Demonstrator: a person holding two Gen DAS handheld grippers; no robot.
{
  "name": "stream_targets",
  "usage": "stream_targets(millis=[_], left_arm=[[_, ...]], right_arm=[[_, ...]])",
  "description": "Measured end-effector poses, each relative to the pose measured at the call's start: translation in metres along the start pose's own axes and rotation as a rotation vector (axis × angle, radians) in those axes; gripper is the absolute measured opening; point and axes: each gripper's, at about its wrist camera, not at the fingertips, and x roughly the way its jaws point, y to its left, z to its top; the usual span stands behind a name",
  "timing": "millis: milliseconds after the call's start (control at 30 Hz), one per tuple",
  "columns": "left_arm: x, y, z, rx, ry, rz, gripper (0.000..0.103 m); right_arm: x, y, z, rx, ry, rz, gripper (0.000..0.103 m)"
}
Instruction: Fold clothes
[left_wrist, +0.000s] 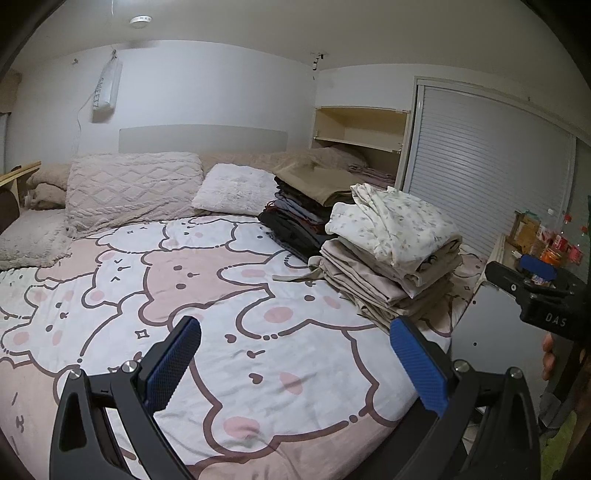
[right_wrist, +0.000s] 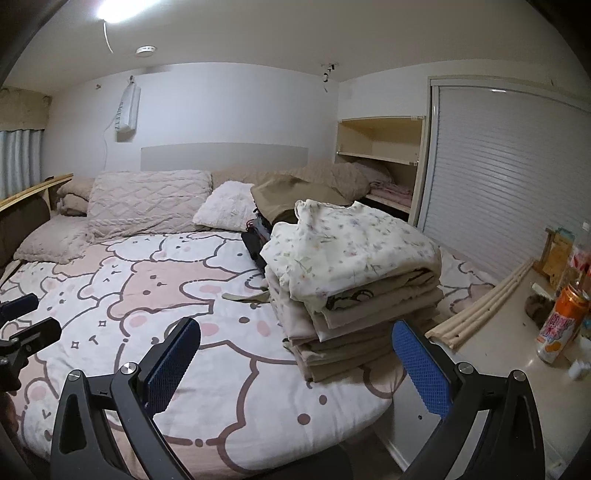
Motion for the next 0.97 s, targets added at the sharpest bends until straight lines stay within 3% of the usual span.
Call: stream_targets(millis=[967], left_arm=[[-0.0064, 0.0045, -0.0028, -0.022, -0.009, 0.024, 0.103]], right_arm=[[-0.0022, 0.0067, -0.0035, -0.042, 0.01, -0.007, 0.103]])
